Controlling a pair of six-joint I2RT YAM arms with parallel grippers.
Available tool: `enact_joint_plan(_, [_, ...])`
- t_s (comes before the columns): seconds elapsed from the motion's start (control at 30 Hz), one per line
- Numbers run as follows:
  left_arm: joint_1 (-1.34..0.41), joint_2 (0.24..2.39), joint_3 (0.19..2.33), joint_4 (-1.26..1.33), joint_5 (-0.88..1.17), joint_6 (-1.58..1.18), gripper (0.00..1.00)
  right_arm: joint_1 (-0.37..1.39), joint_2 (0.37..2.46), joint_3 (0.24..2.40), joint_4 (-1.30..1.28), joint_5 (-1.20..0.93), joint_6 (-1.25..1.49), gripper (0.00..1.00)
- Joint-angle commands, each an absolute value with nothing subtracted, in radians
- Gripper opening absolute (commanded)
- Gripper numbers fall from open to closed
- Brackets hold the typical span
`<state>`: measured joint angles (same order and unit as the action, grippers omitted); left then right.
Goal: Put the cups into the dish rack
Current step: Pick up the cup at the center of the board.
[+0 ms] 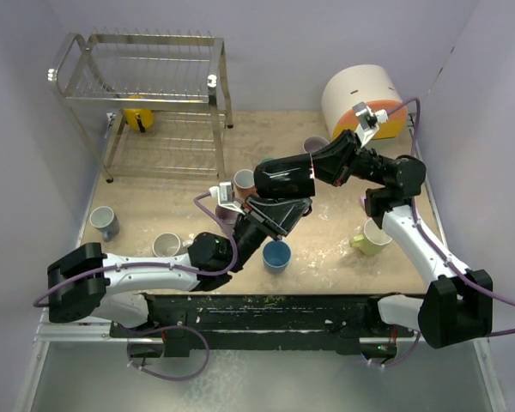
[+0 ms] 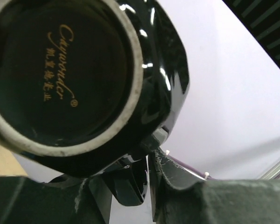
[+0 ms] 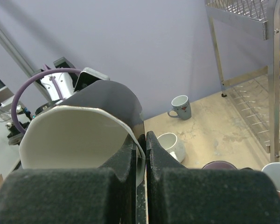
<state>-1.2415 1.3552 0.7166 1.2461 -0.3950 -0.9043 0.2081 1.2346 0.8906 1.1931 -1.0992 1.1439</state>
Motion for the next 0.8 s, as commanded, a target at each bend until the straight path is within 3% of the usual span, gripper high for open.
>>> enact_joint_plan(0.0, [-1.244,1.313,0.734,1.297,-0.443,-0.929,0.28,0.204,1.185,0.890,1.254,-1.087,1.110,0.00])
enact_joint_plan(0.13, [-1.243,1.312,0.724,1.316,-0.440,-0.916,0.02,0.204,1.179,0.888,1.239,-1.098,1.088,0.00])
enact_joint_plan(0.17, [-1.243,1.311,0.721,1.320,-0.438,-0.912,0.00,0.203,1.177,0.888,1.236,-1.102,1.082,0.00])
enact_joint_plan(0.27, [-1.241,1.305,0.702,1.346,-0.433,-0.907,0.00,0.200,1.171,0.890,1.215,-1.117,1.059,0.04])
enact_joint_plan(0.43, [-1.200,1.289,0.672,1.369,-0.356,-0.956,0.00,0.177,1.152,0.893,1.176,-1.162,1.004,0.37])
enact_joint_plan(0.53, [-1.183,1.276,0.654,1.390,-0.318,-0.961,0.00,0.157,1.134,0.906,1.134,-1.206,0.947,0.51])
enact_joint_plan(0.77, [-1.144,1.200,0.599,1.343,-0.257,-0.967,0.00,0.107,1.091,0.940,0.938,-1.309,0.756,0.65])
